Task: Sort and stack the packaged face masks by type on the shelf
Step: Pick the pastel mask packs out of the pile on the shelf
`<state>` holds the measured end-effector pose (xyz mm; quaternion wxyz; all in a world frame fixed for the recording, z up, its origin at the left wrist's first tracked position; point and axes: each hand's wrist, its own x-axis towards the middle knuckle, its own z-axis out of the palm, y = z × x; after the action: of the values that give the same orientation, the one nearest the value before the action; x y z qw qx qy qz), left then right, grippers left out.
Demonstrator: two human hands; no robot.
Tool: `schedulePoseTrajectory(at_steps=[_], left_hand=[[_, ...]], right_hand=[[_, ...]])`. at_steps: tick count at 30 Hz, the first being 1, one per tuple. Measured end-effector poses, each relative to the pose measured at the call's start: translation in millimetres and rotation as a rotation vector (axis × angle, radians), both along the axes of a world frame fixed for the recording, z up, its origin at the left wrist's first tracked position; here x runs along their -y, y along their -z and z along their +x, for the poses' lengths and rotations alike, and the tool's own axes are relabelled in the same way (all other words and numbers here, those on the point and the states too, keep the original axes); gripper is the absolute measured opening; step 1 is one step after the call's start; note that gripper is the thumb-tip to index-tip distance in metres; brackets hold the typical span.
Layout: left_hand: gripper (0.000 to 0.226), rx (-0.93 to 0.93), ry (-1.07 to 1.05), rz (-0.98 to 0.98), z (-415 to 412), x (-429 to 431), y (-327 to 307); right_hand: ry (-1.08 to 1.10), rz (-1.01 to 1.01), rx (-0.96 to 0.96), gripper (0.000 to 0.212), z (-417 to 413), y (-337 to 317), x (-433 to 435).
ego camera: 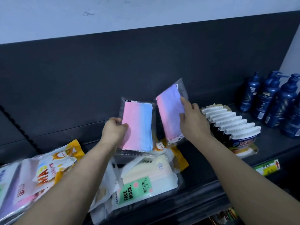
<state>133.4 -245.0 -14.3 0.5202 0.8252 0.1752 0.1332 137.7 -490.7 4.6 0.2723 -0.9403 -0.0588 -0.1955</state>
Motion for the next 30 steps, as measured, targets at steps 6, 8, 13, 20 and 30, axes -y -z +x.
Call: schedulePoseTrajectory(at_steps=[6, 8, 13, 20, 30], left_hand=[[0.008, -0.015, -0.135, 0.084, -60.1, -69.8, -22.4], [0.012, -0.033, -0.198, 0.080, -89.3, -100.5, -24.3], [0.050, 0.014, -0.438, 0.089, -184.9, -182.8, -26.7], [0.058, -0.037, -0.673, 0.246, -345.8, -290.9, -24.3], [0.057, -0.157, -0.858, 0.311, -511.0, -432.4, -9.9]], right_hand=[[-0.181, 0.054, -0.065, 0.056, -23.7, -5.8, -69.7], [-0.281, 0.073, -0.083, 0.058, -40.4, -2.7, -105.2], [-0.517, 0.075, -0.083, 0.056, -94.8, -1.6, -200.1], [-0.748, 0.095, -0.142, 0.060, -198.2, -7.3, -350.1], [-0.921, -0.002, -0.143, 0.061, -333.1, -7.3, -533.6]])
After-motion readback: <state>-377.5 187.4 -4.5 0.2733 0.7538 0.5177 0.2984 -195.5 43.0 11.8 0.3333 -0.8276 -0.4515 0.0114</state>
